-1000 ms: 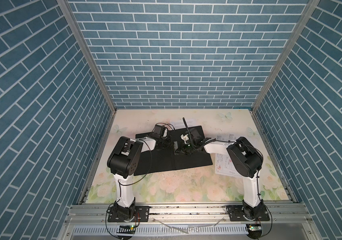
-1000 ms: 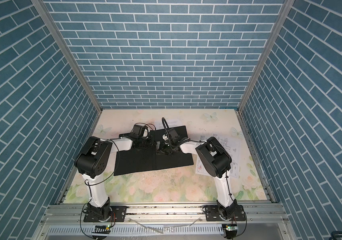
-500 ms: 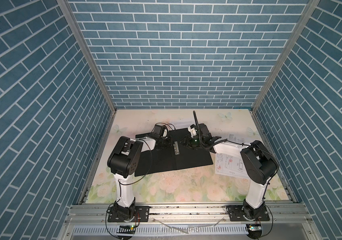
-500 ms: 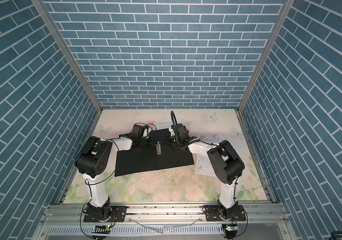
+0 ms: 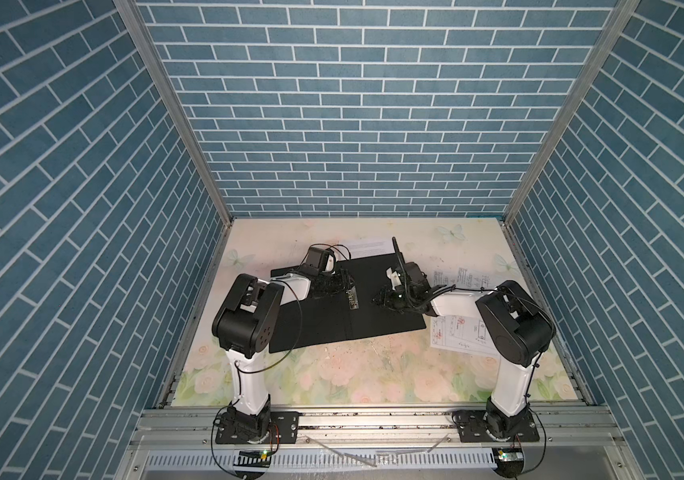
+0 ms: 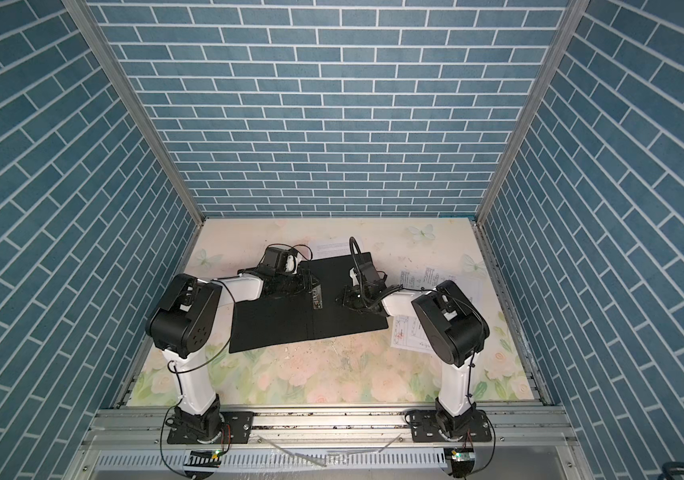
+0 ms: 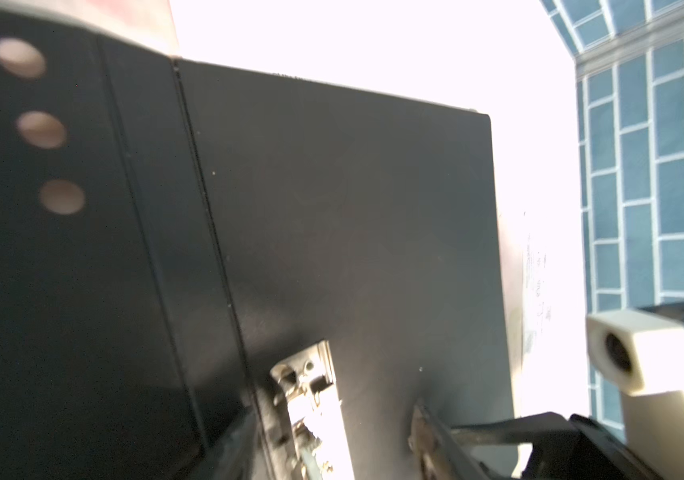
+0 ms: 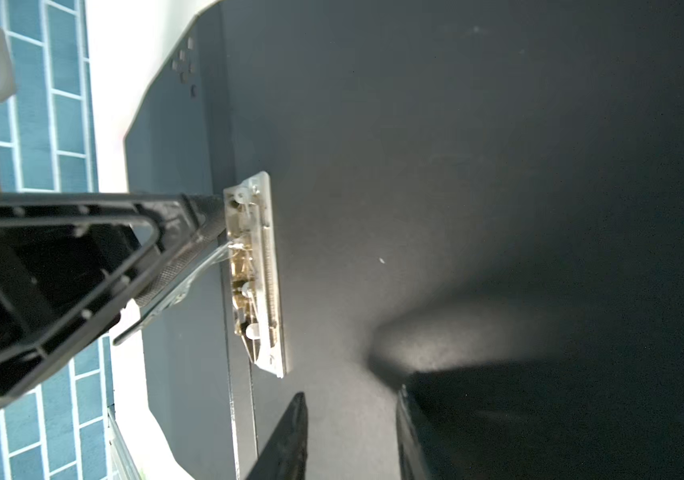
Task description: Put the files into the folder
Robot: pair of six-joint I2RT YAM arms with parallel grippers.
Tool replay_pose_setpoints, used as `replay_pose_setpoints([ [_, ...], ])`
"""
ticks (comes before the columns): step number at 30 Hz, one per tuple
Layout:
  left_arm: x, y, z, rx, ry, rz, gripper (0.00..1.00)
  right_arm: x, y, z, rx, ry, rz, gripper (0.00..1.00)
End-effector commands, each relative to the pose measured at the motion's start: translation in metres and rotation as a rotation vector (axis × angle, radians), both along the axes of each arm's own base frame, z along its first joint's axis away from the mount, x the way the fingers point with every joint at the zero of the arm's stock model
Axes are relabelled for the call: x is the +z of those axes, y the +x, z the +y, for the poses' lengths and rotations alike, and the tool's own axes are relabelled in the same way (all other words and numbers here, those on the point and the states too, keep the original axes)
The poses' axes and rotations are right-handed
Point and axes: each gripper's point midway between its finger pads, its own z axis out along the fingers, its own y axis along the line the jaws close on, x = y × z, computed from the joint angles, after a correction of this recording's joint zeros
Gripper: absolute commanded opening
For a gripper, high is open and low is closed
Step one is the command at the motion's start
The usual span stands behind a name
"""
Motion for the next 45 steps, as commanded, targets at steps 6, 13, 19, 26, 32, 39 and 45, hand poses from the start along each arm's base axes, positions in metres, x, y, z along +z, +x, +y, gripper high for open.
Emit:
replay_pose_setpoints([
  [6,-0.004,-0.031,0.025,0.090,0.041,0.126,0.87,-0.019,-0.020,-0.011,-0.025,-0.027,0.075,0.39],
  [13,0.017,-0.051,0.024,0.171,-0.111,0.103,1.00,0.014,-0.011,-0.012,-0.010,-0.025,-0.020,0.42],
  [19,0.040,-0.067,0.020,0.197,-0.188,0.071,1.00,0.022,-0.004,-0.019,-0.020,-0.044,-0.054,0.45],
  [26,0.050,-0.071,-0.007,0.165,-0.317,0.105,1.00,0.015,-0.001,-0.019,-0.031,-0.040,-0.032,0.45],
  [32,0.054,-0.066,-0.030,0.150,-0.417,0.116,1.00,0.013,0.000,-0.023,-0.041,-0.051,-0.025,0.45],
  [39,0.060,-0.048,-0.041,0.140,-0.458,0.096,1.00,0.013,-0.001,-0.026,-0.043,-0.055,-0.019,0.45],
  [45,0.080,-0.021,-0.050,0.114,-0.451,0.060,1.00,0.008,-0.003,-0.028,-0.042,-0.064,-0.005,0.45],
])
